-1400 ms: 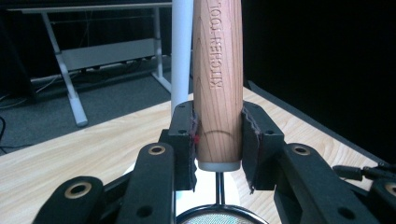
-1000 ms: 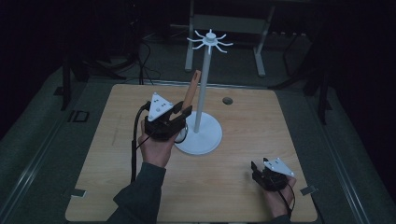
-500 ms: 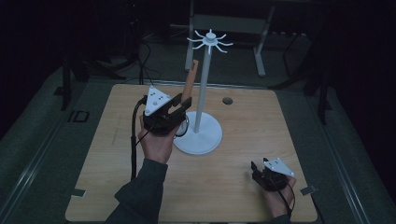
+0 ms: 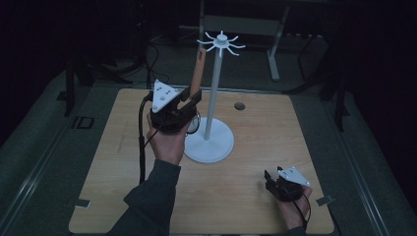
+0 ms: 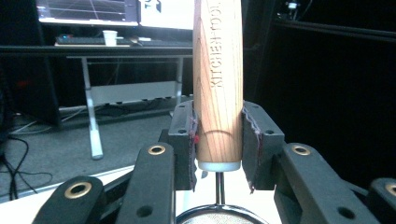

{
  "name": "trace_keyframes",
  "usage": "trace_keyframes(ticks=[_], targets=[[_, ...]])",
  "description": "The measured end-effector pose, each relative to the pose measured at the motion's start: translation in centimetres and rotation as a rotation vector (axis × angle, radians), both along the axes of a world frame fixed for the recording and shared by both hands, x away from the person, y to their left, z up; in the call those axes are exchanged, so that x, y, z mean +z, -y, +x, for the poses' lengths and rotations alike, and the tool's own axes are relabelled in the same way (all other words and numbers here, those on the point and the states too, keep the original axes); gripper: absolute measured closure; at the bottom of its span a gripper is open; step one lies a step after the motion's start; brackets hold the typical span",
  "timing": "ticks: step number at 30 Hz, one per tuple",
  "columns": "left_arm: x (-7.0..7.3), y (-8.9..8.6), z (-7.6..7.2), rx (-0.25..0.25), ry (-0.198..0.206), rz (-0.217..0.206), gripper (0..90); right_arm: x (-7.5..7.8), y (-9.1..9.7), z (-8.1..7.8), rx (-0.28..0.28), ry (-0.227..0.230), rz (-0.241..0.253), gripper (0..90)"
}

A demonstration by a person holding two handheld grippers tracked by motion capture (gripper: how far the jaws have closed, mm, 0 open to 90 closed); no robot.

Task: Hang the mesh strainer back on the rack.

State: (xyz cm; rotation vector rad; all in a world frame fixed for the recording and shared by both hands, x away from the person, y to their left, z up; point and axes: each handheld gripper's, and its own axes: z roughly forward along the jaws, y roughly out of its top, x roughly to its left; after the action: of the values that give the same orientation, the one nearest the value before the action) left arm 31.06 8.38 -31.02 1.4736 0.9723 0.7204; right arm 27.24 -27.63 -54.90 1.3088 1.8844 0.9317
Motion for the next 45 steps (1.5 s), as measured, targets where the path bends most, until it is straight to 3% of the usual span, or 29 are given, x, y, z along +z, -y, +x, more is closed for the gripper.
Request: trace_keyframes(ticks=[5, 20, 22, 25, 45], targets=[[0.3, 0.0, 0.5, 0.005, -0.005, 0.006, 68.6, 0.0, 0.0, 0.0, -0.001, -0.001, 0.001, 46.9], [0.3, 0.7, 2.5, -0.019, -0.077, 0.046, 66.3, 0.0, 0.1, 0.0, -0.002, 0.001, 0.003, 46.8], [0.1, 0.6, 2.5, -0.007, -0.07, 0.04, 56.4, 0.0, 0.1, 0.0, -0.002, 0.001, 0.004, 46.7], [0.0, 0.4, 2.4, -0.001, -0.065, 0.035, 51.2, 0.0, 0.1, -0.1, -0.001, 0.002, 0.003, 46.8], [0.0, 0.0, 1.7, -0.017, -0.042, 0.025, 46.9, 0.0, 0.2, 0.0, -0.005, -0.007, -0.002, 46.1]])
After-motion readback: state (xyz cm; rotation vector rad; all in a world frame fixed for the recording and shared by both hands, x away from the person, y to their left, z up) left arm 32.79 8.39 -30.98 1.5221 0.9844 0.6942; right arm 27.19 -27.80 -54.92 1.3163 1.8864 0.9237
